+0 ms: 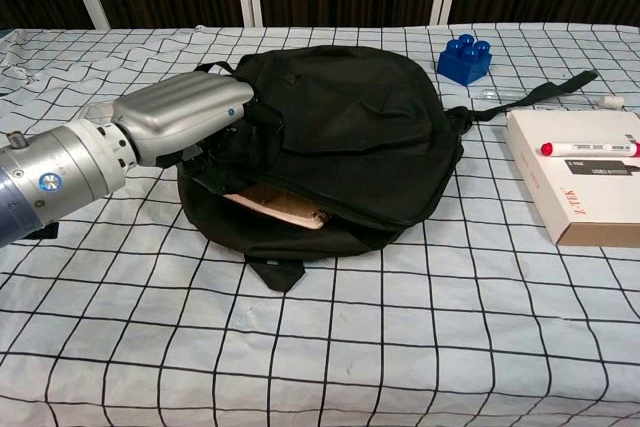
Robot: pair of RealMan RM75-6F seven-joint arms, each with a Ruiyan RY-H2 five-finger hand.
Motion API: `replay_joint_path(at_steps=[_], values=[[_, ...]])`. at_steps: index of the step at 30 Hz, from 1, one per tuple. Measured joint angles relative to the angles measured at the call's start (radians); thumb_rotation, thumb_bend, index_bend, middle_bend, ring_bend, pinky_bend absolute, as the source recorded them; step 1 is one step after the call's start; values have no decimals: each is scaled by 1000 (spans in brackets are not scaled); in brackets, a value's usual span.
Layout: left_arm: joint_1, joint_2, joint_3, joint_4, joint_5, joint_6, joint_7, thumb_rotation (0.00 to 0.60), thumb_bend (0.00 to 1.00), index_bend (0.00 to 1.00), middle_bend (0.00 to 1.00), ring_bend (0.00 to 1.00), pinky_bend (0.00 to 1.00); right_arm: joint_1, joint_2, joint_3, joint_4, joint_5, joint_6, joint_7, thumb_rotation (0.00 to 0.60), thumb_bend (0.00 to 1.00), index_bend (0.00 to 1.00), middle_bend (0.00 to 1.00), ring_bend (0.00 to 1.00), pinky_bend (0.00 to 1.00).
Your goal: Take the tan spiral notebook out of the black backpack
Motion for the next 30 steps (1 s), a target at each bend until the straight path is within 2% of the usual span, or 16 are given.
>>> replay_joint_path(at_steps=[11,23,30], values=[[4,-18,4,27,-8,0,7,600,444,610,638,337,187,-1,1,2,4,7,1,3,600,153,0,0,101,121],[2,-20,6,23,-8,-2,-2,600,447,613,639,340,188,0,0,3,3,9,2,-4,600,150,0,0,101,121],[-4,-3,10,-7,-23,-37,-8,600,446,609,634,340,188,-2,3,5,1,10,10,-3,600,151,0,0,100,121]])
